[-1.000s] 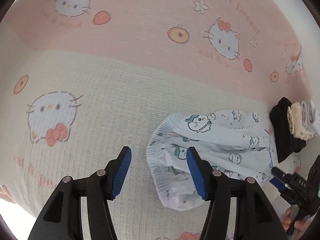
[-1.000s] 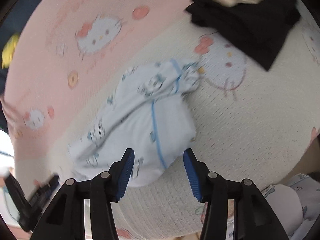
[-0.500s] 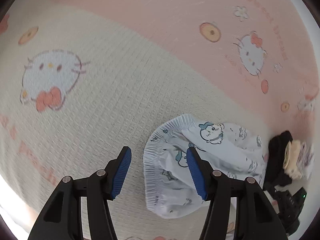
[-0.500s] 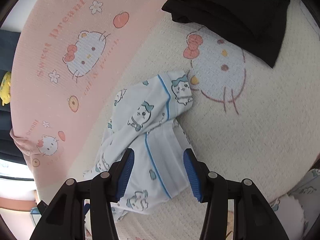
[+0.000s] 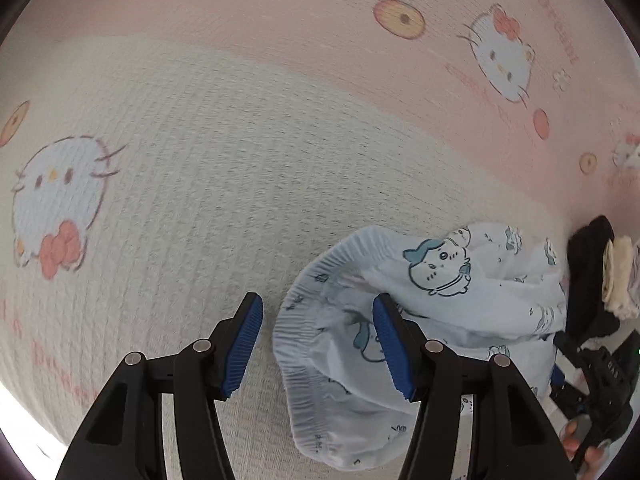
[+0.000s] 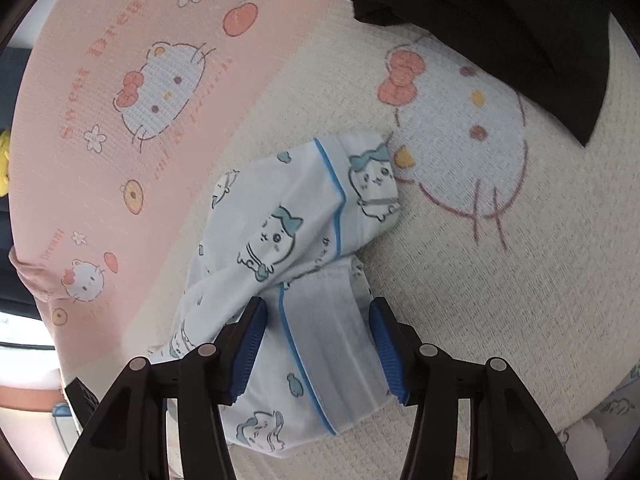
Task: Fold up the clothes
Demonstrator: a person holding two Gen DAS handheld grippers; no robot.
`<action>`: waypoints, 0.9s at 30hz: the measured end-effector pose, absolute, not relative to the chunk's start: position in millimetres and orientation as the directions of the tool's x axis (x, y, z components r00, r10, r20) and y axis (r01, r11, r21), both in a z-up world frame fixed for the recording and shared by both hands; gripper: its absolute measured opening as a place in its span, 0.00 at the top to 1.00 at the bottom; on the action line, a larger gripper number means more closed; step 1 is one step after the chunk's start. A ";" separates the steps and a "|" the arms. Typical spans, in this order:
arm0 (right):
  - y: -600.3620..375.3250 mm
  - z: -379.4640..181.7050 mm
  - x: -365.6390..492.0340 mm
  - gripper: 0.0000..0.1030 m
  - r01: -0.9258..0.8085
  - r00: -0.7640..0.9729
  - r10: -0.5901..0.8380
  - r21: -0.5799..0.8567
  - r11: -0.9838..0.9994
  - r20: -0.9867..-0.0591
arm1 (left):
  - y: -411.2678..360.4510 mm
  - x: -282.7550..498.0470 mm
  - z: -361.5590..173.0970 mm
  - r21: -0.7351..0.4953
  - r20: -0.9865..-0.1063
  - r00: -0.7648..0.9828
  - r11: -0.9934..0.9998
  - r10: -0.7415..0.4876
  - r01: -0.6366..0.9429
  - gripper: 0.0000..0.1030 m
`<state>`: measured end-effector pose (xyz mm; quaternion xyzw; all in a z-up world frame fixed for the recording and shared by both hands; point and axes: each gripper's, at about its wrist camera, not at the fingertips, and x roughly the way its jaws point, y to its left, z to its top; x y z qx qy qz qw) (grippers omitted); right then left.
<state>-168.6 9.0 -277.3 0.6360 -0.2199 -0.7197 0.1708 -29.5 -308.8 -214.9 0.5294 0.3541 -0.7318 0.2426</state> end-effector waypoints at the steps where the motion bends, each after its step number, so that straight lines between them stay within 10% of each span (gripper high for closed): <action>1: 7.3 -276.9 -169.0 0.49 -0.025 -0.137 -0.523 0.530 -0.847 -0.841 | -309.2 -30.8 -217.3 -0.264 -0.947 -0.319 -0.631 0.026 0.729 0.47; 11: -5.7 -274.7 -164.9 0.54 0.068 -0.189 -0.472 0.468 -0.881 -0.861 | -289.9 -51.7 -222.1 -0.259 -0.934 -0.356 -0.643 -0.023 0.721 0.47; 16: -19.4 -253.3 -155.8 0.83 0.214 -0.270 -0.413 0.363 -0.907 -0.870 | -270.7 -53.6 -219.5 -0.276 -0.916 -0.401 -0.677 -0.031 0.682 0.81; 27: -2.0 -201.3 -154.5 0.89 0.255 -0.338 -0.460 0.391 -0.884 -0.821 | -305.4 -44.6 -162.0 -0.355 -0.836 -0.546 -0.704 -0.054 0.615 0.84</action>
